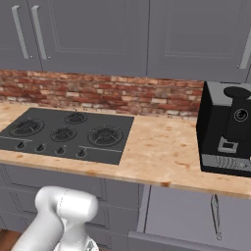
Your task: Take the tongs from the drawer on the right and place them on the dining counter next to the tray containing the kebab skewer.
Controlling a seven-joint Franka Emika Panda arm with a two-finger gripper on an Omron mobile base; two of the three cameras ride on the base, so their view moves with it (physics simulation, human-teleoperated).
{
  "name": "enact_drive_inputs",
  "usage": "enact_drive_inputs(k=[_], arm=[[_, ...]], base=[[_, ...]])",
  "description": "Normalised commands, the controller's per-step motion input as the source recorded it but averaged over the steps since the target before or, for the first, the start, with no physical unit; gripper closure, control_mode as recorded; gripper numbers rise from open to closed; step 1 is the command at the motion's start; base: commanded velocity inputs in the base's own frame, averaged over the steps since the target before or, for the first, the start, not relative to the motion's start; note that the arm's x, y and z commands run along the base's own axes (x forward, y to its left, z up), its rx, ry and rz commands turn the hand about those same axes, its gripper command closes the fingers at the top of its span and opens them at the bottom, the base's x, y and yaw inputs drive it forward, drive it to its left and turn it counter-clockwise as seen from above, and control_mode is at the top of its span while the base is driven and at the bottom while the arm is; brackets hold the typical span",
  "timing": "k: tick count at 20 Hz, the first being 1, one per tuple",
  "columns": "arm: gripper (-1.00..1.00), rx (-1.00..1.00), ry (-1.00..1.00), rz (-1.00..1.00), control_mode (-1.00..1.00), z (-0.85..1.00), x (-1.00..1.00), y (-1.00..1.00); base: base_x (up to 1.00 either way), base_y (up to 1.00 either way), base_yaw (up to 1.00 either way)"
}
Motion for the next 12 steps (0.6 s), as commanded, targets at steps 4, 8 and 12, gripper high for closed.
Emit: enact_drive_inputs(k=[4, 8, 12], arm=[[-1.0, 0.0, 0.12, 0.0, -1.0, 0.39, -0.16, 0.17], [-1.0, 0.0, 0.1, 0.0, -1.0, 0.39, -0.12, 0.25], [-1.0, 0.0, 0.1, 0.0, -1.0, 0.41, -0.07, 0.26]], base=[[0.0, 0.0, 0.0], [0.0, 0.0, 0.0], [0.0, 0.0, 0.0]])
